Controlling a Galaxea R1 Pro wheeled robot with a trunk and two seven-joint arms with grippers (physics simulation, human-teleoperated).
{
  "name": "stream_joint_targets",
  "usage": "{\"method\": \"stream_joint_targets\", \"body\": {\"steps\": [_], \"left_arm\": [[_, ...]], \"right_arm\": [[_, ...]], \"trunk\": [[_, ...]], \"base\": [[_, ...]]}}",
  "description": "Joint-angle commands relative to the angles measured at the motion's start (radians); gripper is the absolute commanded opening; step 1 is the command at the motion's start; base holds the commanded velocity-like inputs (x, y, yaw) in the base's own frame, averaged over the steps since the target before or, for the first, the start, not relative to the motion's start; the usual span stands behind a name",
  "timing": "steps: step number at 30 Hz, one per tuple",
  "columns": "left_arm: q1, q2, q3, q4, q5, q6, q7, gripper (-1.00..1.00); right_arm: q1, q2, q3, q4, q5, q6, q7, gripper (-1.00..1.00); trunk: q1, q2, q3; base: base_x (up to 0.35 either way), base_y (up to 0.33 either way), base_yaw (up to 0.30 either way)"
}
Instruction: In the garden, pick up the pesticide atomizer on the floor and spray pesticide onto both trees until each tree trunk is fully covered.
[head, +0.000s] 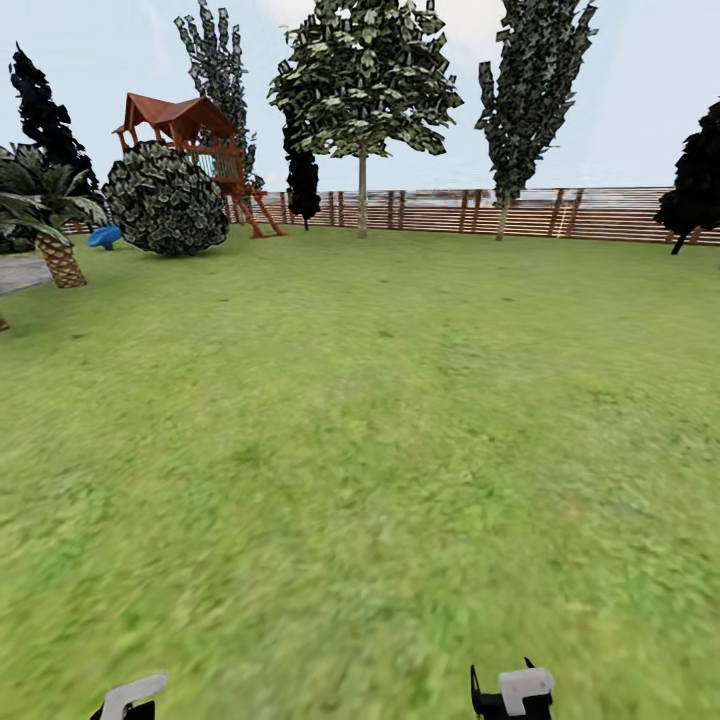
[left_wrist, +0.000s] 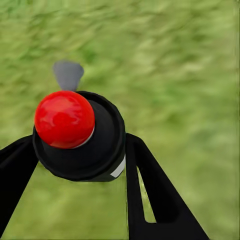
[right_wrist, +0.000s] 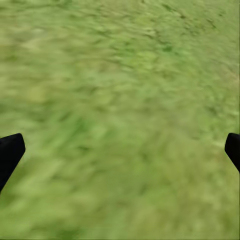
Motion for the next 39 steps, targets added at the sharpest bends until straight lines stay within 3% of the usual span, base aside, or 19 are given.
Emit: {"method": "stream_joint_targets", "body": {"steps": [1, 12, 17, 39], "left_arm": [[0.000, 0.000, -0.001, 0.002, 0.000, -0.001, 0.000, -1.00], [0.000, 0.000, -0.001, 0.003, 0.000, -0.001, 0.000, -1.00], [0.000, 0.000, -0.001, 0.003, -0.001, -0.001, 0.000, -1.00], [0.000, 0.001, -0.001, 0.003, -0.002, 0.000, 0.000, -1.00]], "right_arm": [[0.000, -0.001, 0.000, 0.000, 0.000, 0.001, 0.001, 1.00], [0.003, 0.002, 0.000, 0.000, -0.002, 0.002, -0.001, 1.00], [0.003, 0.017, 0.000, 0.000, -0.003, 0.002, -0.001, 1.00], [0.003, 0.017, -0.001, 0.000, -0.004, 0.002, -0.002, 1.00]], "trunk": [[0.000, 0.000, 0.000], [0.000, 0.000, -0.001], [0.000, 0.000, -0.008], [0.000, 0.000, -0.040]], "base": [[0.339, 0.000, 0.002], [0.339, 0.000, 0.000], [0.339, 0.000, 0.000], [0.339, 0.000, 0.038]]}}
